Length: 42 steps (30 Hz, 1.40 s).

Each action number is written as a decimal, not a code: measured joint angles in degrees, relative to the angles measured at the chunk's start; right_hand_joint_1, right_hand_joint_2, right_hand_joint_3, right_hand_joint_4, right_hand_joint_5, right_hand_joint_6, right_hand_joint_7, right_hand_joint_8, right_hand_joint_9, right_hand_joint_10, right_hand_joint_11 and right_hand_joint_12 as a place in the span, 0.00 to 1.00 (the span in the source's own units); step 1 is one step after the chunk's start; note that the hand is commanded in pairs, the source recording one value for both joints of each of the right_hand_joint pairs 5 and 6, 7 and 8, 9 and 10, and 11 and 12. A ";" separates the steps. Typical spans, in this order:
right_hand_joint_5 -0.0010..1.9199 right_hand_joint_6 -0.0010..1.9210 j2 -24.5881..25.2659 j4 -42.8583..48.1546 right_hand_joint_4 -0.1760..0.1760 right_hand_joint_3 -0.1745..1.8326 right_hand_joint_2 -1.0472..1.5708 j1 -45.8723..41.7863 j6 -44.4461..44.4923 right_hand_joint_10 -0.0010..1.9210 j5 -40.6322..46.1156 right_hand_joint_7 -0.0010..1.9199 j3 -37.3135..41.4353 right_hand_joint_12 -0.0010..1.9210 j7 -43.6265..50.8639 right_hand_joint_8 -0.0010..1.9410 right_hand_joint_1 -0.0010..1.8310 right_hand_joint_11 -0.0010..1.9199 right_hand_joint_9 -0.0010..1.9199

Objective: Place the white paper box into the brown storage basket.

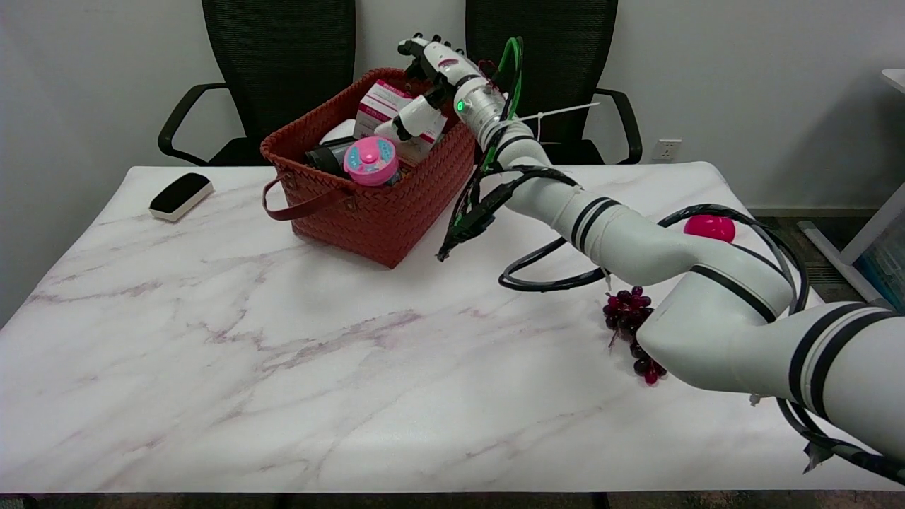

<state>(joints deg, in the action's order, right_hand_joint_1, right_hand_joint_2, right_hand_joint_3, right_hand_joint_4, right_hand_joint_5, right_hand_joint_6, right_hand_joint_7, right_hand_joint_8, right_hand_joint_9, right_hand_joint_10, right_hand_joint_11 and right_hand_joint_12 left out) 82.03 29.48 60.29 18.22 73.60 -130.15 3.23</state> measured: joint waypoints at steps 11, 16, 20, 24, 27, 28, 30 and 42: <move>0.19 0.19 -2.90 6.97 0.50 0.43 0.44 -0.29 2.86 0.28 -0.26 0.29 2.02 0.22 0.00 0.28 0.59 0.22 0.28; 0.23 0.23 -5.41 12.46 0.50 0.41 0.49 -1.74 4.10 0.31 -0.33 0.30 3.84 0.24 0.00 0.30 0.60 0.24 0.31; 0.25 0.25 -8.10 17.95 0.50 0.42 0.50 -4.38 4.92 0.32 -0.35 0.31 6.02 0.25 0.01 0.31 0.60 0.25 0.33; 0.26 0.26 -11.18 24.57 0.50 0.44 0.50 -9.22 6.10 0.33 -0.34 0.32 9.22 0.26 0.02 0.31 0.60 0.26 0.33; 0.27 0.27 -13.35 29.39 0.50 0.45 0.50 -13.89 7.10 0.33 -0.30 0.32 12.10 0.26 0.04 0.32 0.60 0.26 0.33; 0.27 0.27 -13.93 30.80 0.50 0.45 0.50 -15.33 7.42 0.33 -0.29 0.33 13.02 0.26 0.04 0.32 0.60 0.26 0.33; 0.28 0.28 -15.27 34.23 0.50 0.46 0.51 -19.25 8.36 0.33 -0.26 0.35 15.35 0.26 0.03 0.35 0.60 0.26 0.33; 0.29 0.28 -20.52 51.99 0.50 0.48 0.50 -44.39 16.01 0.34 -0.29 0.40 29.04 0.25 -1.23 0.40 0.61 0.25 0.34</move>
<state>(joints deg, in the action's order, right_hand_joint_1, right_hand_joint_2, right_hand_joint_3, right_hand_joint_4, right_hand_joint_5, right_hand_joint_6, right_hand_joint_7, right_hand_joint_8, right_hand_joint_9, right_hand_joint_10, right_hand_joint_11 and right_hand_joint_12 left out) 61.52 81.47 15.91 34.23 73.31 -101.11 2.00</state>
